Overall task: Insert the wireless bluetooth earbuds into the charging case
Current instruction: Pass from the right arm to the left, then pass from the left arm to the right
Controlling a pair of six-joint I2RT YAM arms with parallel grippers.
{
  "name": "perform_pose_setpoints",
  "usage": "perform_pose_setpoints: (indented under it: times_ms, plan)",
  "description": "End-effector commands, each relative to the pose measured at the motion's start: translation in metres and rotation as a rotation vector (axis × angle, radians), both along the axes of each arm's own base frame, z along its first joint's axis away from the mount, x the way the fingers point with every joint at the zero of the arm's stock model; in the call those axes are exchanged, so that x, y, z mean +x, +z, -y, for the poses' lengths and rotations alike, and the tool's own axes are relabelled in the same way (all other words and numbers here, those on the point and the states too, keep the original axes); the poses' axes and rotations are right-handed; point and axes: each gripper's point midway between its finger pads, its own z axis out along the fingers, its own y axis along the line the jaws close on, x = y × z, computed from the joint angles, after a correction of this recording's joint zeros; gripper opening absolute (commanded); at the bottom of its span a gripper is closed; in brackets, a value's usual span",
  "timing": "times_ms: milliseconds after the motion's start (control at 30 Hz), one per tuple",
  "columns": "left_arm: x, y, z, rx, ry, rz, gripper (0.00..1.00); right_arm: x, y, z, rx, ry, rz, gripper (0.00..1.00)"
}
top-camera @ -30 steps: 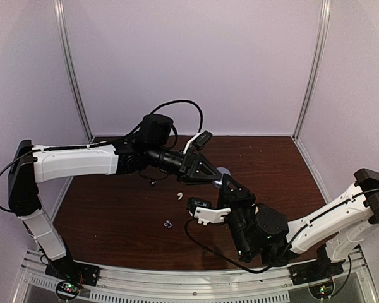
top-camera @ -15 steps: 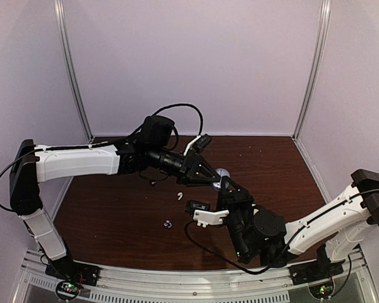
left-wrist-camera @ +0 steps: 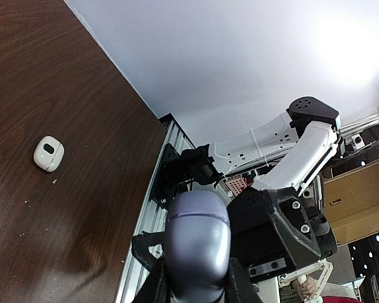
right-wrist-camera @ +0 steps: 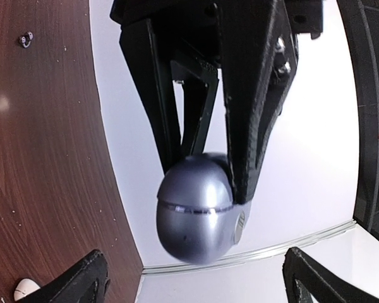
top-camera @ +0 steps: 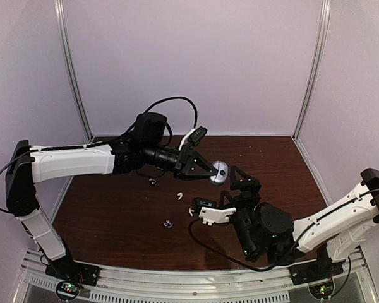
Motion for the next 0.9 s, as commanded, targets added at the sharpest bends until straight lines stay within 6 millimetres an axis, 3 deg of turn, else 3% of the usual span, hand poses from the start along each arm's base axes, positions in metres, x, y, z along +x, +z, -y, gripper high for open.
perform_pose_setpoints:
  times_ms: [0, 233, 333, 433, 500, 867]
  plan:
    - [0.017, 0.034, -0.015, -0.083, 0.064, 0.175, 0.15, -0.001, 0.006, 0.010, 0.101, 0.026, -0.035, 0.99]
    - [0.042, 0.033, -0.038, -0.017, 0.172, 0.391, 0.15, -0.014, 0.030, 0.021, 0.406, 0.204, -0.224, 1.00]
    - [0.043, 0.031, -0.044, 0.001, 0.178, 0.484, 0.15, -0.024, 0.053, 0.027, 0.598, 0.343, -0.339, 1.00]
    - [0.040, 0.031, -0.049, 0.016, 0.155, 0.569, 0.15, -0.023, 0.079, 0.034, 0.813, 0.478, -0.504, 1.00]
    - [0.035, 0.031, -0.052, 0.023, 0.117, 0.630, 0.15, -0.019, 0.086, 0.034, 0.898, 0.535, -0.634, 1.00]
    - [-0.011, 0.035, -0.052, -0.046, -0.107, 0.695, 0.15, -0.028, 0.080, -0.004, 1.075, 0.850, -1.242, 0.98]
